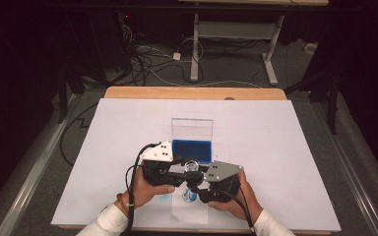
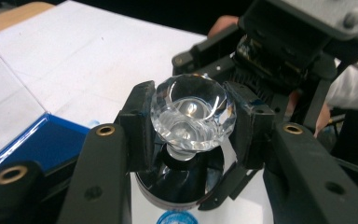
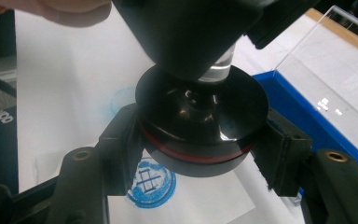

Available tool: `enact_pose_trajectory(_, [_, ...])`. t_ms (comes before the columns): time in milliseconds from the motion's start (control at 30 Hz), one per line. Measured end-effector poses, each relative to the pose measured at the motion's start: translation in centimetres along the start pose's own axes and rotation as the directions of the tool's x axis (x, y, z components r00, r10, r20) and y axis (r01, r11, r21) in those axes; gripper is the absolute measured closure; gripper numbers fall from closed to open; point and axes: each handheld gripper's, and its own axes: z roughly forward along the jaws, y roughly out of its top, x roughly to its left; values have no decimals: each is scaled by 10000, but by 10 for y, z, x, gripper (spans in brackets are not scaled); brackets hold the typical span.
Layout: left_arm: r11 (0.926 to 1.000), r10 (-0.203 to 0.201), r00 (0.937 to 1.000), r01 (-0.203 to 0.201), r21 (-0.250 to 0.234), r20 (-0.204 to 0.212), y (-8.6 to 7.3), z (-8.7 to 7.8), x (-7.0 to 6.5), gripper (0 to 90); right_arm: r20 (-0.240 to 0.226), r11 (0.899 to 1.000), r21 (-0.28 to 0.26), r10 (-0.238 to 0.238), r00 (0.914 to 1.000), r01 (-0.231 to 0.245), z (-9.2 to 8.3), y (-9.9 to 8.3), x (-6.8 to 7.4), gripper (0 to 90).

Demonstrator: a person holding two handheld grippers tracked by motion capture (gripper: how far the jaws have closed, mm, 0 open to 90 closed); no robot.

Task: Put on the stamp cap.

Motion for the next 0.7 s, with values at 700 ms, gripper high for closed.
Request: enact_pose_trajectory(700, [9997,223,9980,-229,-99,-587,7,-6,-5,546,63,9989,-454,88,9999,-85,1,-2,-2,373])
